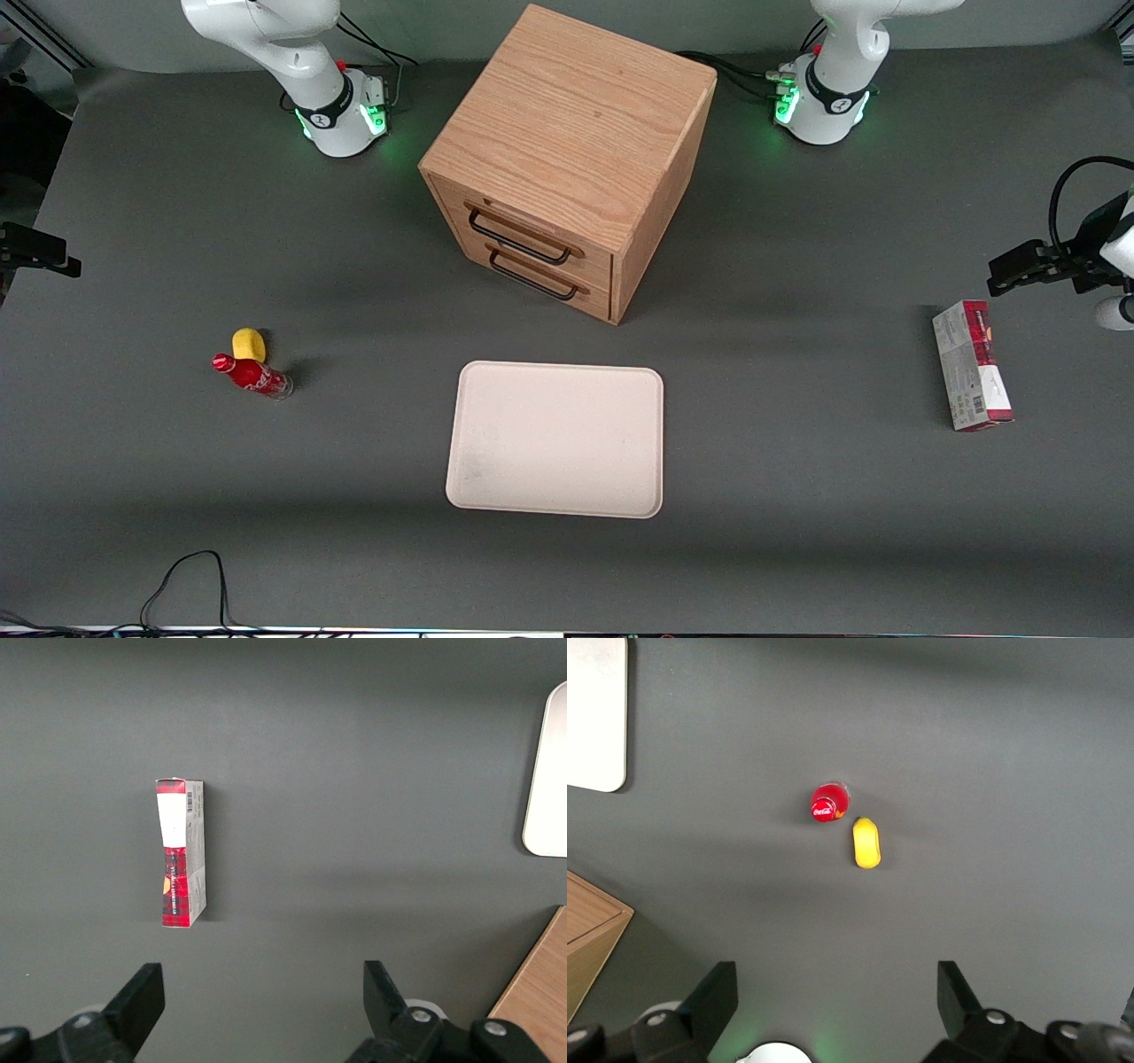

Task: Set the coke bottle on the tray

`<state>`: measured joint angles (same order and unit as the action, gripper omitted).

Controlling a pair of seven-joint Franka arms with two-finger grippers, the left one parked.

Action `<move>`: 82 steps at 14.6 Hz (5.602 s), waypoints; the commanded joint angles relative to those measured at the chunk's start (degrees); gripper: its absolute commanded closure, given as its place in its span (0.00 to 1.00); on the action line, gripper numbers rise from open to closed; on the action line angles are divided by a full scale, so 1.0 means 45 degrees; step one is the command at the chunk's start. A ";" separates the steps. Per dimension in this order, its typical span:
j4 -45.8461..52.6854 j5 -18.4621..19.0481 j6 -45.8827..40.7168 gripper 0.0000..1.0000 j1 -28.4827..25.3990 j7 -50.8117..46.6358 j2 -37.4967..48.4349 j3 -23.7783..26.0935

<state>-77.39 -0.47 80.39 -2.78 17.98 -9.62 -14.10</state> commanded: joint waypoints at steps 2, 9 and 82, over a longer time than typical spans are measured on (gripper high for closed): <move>0.0537 -0.0208 -0.0383 0.00 -0.0026 0.0164 -0.0225 -0.0050; 0.0517 -0.0208 -0.0344 0.00 -0.0084 0.0105 -0.0536 0.0028; 0.6728 0.0139 0.3302 1.00 -0.2561 -1.2971 -0.8112 0.3856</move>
<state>-51.00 -2.15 92.45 -11.73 -33.65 -42.55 3.10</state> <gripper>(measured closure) 0.687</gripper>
